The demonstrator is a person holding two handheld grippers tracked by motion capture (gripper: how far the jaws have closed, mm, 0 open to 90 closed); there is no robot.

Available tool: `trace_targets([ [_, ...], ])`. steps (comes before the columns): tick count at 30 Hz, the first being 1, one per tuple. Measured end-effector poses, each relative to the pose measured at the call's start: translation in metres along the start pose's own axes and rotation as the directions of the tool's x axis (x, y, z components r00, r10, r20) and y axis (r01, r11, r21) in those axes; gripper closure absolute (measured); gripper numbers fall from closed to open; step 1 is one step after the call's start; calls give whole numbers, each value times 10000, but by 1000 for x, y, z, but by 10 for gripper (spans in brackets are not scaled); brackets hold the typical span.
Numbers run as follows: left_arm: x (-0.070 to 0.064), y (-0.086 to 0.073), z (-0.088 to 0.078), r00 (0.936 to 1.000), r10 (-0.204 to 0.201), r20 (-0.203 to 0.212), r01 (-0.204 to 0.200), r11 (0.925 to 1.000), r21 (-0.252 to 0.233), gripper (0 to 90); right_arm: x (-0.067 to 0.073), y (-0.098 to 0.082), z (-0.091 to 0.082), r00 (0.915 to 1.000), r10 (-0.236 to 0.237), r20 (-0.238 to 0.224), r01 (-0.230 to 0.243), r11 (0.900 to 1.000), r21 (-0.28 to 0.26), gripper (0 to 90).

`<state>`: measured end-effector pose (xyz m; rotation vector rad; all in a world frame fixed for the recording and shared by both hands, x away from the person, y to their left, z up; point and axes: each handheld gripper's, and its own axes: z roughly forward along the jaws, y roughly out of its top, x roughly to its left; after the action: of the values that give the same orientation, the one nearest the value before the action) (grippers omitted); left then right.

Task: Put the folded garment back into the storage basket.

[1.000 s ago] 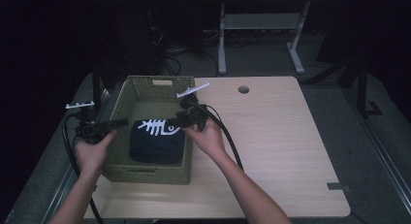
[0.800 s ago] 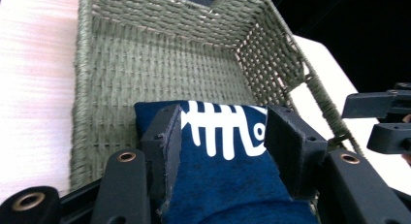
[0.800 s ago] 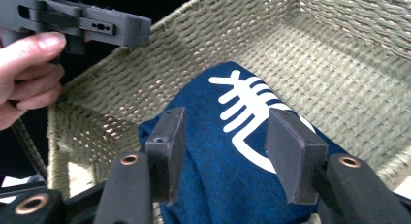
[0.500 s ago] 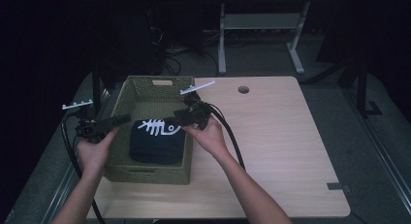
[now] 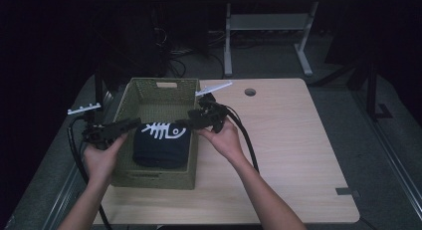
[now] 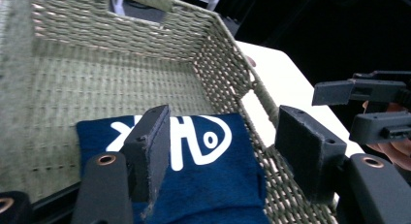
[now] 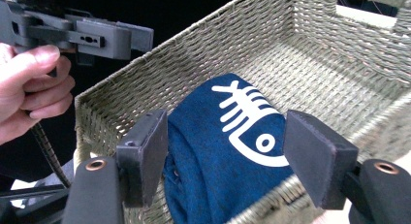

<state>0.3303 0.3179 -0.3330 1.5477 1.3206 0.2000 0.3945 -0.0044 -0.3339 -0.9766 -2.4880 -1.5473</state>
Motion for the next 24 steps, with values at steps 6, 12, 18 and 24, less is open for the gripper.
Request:
trace_targets([
  [6,-14,0,4,9993,187,314,-186,9998,-42,346,-7,-2,-19,9999,68,124,-65,9996,-268,312],
  [12,-27,1,8,9977,409,541,-401,9991,-160,328,-14,-8,-37,9989,114,453,-94,9989,-452,284],
  [18,-37,2,14,9961,490,741,-484,9988,-95,322,-21,-14,-49,9973,205,707,-166,9983,-554,284],
  [24,-50,1,21,9935,666,922,-654,9977,-159,305,-30,-21,-63,9950,312,946,-265,9984,-506,277],
])
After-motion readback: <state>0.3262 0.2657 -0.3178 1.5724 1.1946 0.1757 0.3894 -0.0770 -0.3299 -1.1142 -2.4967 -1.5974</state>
